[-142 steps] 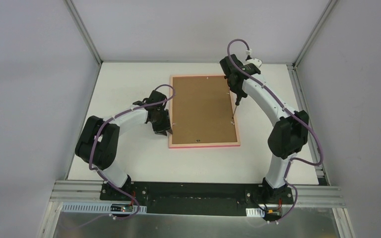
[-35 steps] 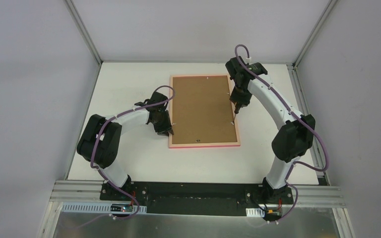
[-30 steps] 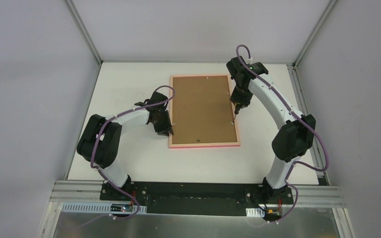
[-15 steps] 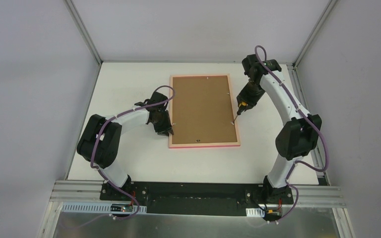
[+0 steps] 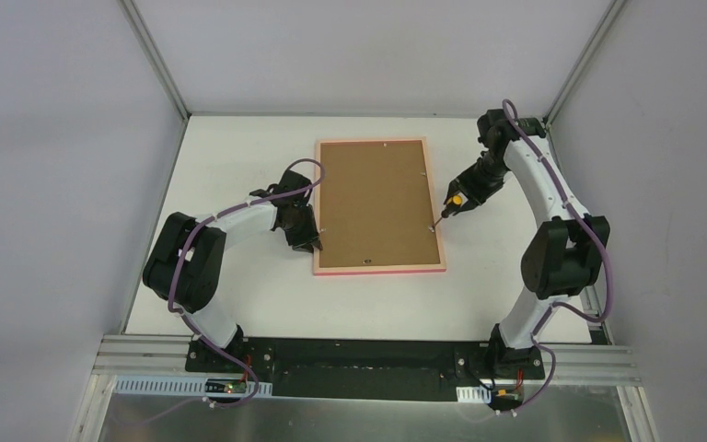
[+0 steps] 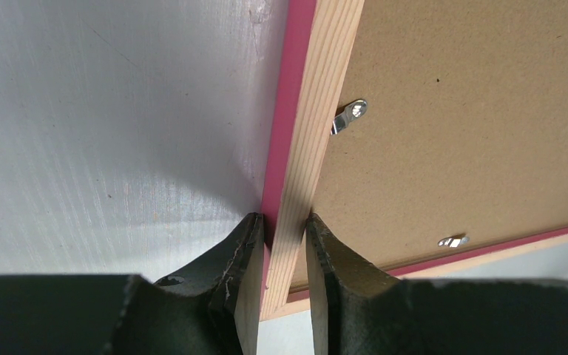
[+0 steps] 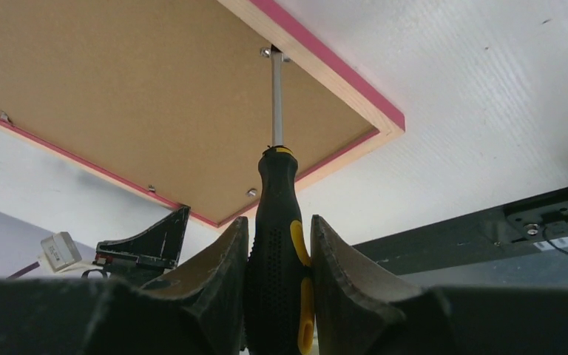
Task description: Take the photo out of the frame
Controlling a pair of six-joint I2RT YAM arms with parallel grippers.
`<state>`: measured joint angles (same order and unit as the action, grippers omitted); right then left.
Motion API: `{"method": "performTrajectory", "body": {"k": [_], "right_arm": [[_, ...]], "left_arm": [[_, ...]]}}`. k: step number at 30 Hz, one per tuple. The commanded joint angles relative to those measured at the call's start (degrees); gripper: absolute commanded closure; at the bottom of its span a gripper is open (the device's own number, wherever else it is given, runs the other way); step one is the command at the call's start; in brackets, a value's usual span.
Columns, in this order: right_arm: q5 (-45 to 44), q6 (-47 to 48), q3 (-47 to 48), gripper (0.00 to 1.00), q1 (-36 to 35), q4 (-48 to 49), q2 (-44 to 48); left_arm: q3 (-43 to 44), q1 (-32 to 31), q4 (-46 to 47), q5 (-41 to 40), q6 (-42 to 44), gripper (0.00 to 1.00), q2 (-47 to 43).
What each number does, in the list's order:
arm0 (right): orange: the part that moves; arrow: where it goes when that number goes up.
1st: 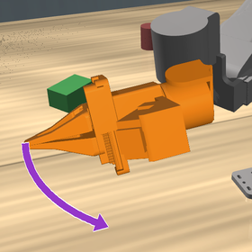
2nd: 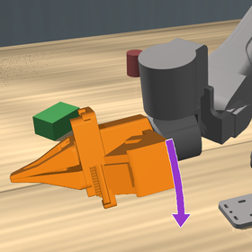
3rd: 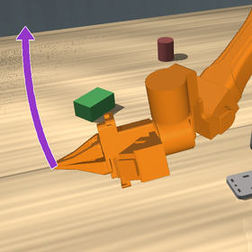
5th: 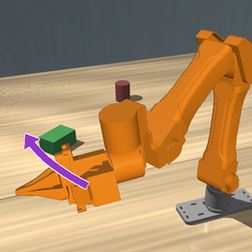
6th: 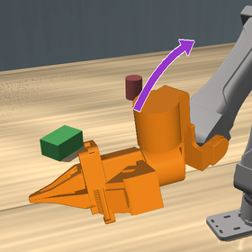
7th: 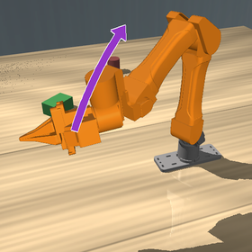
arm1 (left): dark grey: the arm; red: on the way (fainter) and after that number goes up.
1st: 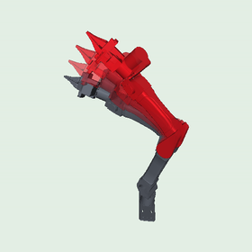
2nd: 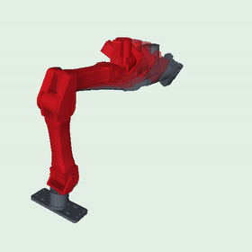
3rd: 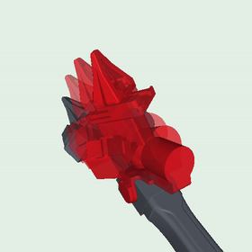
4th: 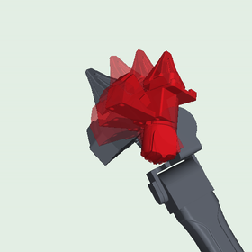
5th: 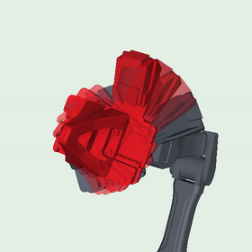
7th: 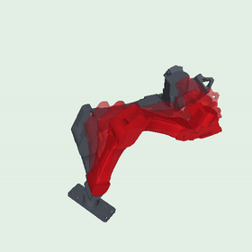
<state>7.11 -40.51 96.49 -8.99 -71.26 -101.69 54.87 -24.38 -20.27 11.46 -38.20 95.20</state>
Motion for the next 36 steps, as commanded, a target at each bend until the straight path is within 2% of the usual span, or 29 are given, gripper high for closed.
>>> {"method": "performTrajectory", "body": {"k": [1,11,21,36], "right_arm": [[4.6,-2.0,-3.2,1.00,1.3,-2.0,0.6],[11.3,-3.7,-7.9,1.00,3.8,-0.2,2.6],[8.0,-3.6,-9.4,1.00,4.1,-2.6,4.4],[10.0,-2.7,-13.9,1.00,4.2,-3.7,5.6]], "left_arm": [[-1.0,-0.7,-1.8,-0.6,-0.6,0.74,1.0],[-0.3,-0.8,-1.8,-0.4,-0.6,0.74,1.8],[-0.5,-0.8,-1.8,-0.5,-0.6,0.74,1.6],[-1.5,-0.8,-1.4,-0.9,-0.8,0.75,1.1]]}}
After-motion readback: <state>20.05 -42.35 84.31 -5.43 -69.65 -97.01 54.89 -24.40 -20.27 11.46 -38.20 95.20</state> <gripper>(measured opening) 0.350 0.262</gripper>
